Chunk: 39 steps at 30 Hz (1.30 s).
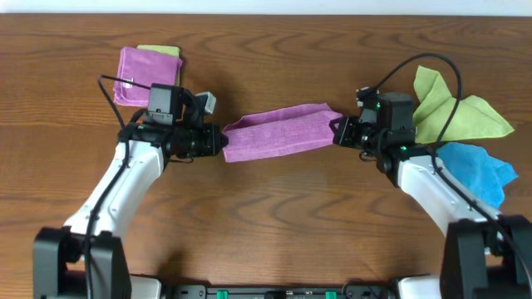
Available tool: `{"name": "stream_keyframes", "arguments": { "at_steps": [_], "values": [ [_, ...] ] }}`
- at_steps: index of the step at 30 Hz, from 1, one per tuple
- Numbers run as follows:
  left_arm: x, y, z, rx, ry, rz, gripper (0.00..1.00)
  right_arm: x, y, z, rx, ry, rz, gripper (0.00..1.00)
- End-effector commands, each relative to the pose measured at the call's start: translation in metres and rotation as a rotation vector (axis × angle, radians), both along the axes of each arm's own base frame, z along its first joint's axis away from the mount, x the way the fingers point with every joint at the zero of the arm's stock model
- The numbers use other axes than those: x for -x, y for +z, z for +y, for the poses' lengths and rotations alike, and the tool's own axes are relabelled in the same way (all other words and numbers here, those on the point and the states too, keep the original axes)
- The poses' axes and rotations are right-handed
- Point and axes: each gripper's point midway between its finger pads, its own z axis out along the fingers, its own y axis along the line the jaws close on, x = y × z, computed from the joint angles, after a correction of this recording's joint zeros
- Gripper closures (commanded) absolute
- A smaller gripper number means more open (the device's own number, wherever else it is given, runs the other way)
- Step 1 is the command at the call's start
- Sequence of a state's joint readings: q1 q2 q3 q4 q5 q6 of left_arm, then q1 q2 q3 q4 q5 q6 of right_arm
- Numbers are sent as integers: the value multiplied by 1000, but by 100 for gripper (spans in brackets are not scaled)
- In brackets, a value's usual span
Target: Fold the cloth
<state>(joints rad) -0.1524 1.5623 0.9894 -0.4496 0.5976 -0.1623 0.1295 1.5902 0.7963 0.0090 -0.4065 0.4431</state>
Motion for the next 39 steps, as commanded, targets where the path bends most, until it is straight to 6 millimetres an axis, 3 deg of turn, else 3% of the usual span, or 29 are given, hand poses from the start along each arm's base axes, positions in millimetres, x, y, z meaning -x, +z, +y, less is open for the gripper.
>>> {"name": "stream_keyframes", "arguments": {
  "at_steps": [1,12,19,25,26,27,28,29,30,31,34,39],
  "values": [
    [-8,-21,7,-46,32,24,94,-9,-9,-2,16,-28,-6,99],
    [-36,-38,10,-75,55,-45,94,-37,-44,7,28,-27,-23,99],
    [-43,-51,10,-81,64,-41,94,-55,-41,3,80,-72,-56,99],
    [-43,-57,11,-88,66,-29,94,-57,-42,-3,109,-98,-61,99],
    [-43,-57,11,-88,66,-31,94,-57,-42,-4,112,-102,-62,96],
    [-43,-57,11,-88,66,-32,94,-58,-42,-5,117,-107,-62,86],
    [-44,-57,11,-87,66,-33,94,-58,-42,-5,119,-109,-63,67],
    [-44,-57,11,-87,66,-34,90,-58,-42,-5,118,-109,-65,60],
    [-44,-56,11,-87,66,-37,75,-59,-41,-5,118,-109,-68,50],
    [-45,-56,11,-86,66,-40,49,-59,-41,-5,117,-109,-71,45],
    [-46,-55,11,-86,69,-43,8,-61,-36,-2,100,-100,-79,44],
    [-52,-50,15,-96,81,-60,5,-69,-24,2,59,-112,-94,44]
  ]
}}
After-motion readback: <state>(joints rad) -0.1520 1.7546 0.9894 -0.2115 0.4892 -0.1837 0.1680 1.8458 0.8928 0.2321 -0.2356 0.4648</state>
